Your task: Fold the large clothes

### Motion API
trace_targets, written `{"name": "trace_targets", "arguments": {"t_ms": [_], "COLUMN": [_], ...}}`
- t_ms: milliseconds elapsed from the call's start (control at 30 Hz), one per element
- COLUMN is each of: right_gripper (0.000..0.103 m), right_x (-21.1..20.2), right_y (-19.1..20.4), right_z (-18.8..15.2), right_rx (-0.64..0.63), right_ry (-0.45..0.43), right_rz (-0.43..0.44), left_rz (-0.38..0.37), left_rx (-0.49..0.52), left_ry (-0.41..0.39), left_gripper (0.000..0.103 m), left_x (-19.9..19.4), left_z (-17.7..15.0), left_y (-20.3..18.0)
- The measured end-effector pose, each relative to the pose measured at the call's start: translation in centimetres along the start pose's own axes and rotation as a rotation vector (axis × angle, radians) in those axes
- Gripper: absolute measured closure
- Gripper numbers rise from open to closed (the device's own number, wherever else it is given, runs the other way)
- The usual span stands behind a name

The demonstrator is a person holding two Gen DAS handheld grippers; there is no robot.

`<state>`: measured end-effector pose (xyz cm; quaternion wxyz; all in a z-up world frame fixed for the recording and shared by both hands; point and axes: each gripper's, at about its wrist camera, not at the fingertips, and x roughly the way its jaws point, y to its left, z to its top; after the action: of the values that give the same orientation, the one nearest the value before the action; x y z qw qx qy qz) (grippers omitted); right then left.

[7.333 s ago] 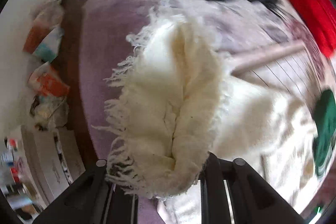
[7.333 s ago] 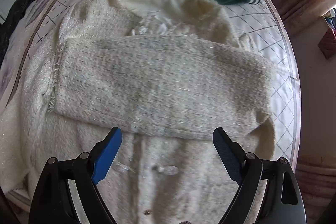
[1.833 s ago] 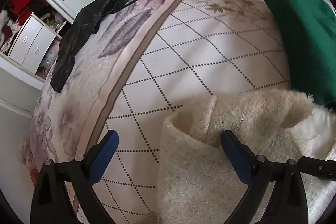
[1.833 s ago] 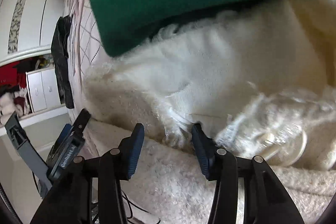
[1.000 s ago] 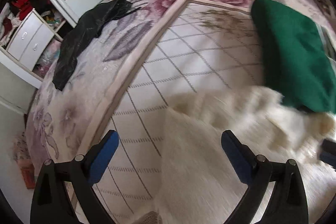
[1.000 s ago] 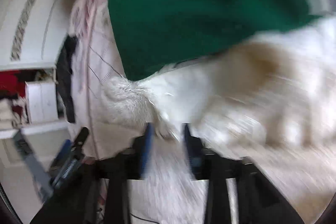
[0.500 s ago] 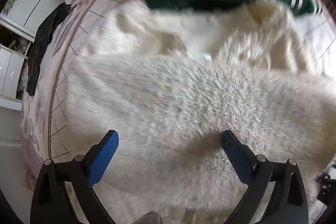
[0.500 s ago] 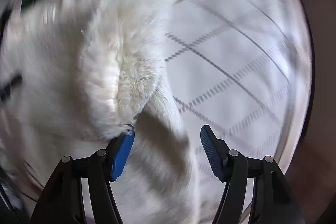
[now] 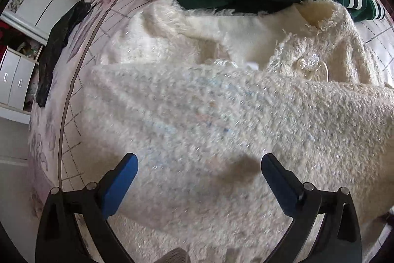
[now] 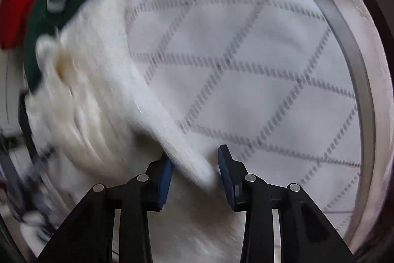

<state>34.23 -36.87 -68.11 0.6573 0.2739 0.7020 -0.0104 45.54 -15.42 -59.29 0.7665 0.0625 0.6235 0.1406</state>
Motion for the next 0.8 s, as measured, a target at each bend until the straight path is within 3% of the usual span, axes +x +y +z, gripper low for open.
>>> {"name": "trace_targets", "arguments": {"t_ms": [33, 67, 200, 367, 400, 467, 533, 633, 667, 700, 733, 767, 800], "right_gripper": [0.083, 0.086, 0.09, 0.09, 0.09, 0.088, 0.08, 0.042, 0.041, 0.045, 0.084, 0.093, 0.093], "right_x": [0.5, 1.0, 1.4, 4.2, 4.5, 4.0, 2.1, 0.3, 0.3, 0.6, 0.8, 0.9, 1.1], "right_y": [-0.6, -1.1, -0.9, 3.0, 3.7, 6.1, 6.9, 8.2, 8.8, 9.5, 9.9, 10.0, 9.6], "right_z": [-0.8, -1.6, -4.0, -9.8, -10.6, -9.9, -9.1, -7.6, -7.0, -6.1, -5.4, -4.6, -3.9], "right_rx": [0.017, 0.037, 0.08, 0.088, 0.065, -0.03, -0.093, -0.112, -0.126, -0.143, -0.15, -0.133, -0.076], "right_ry": [0.02, 0.042, 0.072, 0.172, 0.181, 0.136, 0.037, -0.059, -0.077, -0.102, -0.126, -0.161, -0.173], "right_rz": [0.009, 0.025, 0.063, 0.12, 0.093, -0.076, -0.198, -0.191, -0.189, -0.191, -0.181, -0.145, -0.15], "left_rz": [0.003, 0.004, -0.009, -0.016, -0.018, -0.02, -0.031, -0.043, -0.036, -0.026, -0.022, -0.028, -0.042], "left_rx": [-0.001, -0.005, -0.013, 0.03, 0.046, 0.074, 0.086, 0.088, 0.093, 0.092, 0.087, 0.081, 0.068], "left_ry": [0.005, 0.012, 0.006, -0.032, -0.038, -0.041, -0.033, -0.03, -0.029, -0.028, -0.019, -0.001, 0.011], "left_gripper": [0.0, 0.0, 0.0, 0.0, 0.0, 0.0, 0.0, 0.0, 0.0, 0.0, 0.0, 0.0, 0.0], "left_x": [0.1, 0.2, 0.2, -0.7, -1.0, -1.1, -0.8, -0.3, 0.1, 0.8, 1.7, 2.4, 2.9], "left_z": [-0.3, -0.5, -1.2, -1.8, -2.1, -2.4, -2.6, -2.7, -2.5, -2.3, -2.1, -2.0, -1.9], "left_y": [0.3, 0.7, 2.3, 4.2, 4.4, 4.5, 4.5, 3.8, 3.4, 3.1, 2.9, 2.6, 2.7]}}
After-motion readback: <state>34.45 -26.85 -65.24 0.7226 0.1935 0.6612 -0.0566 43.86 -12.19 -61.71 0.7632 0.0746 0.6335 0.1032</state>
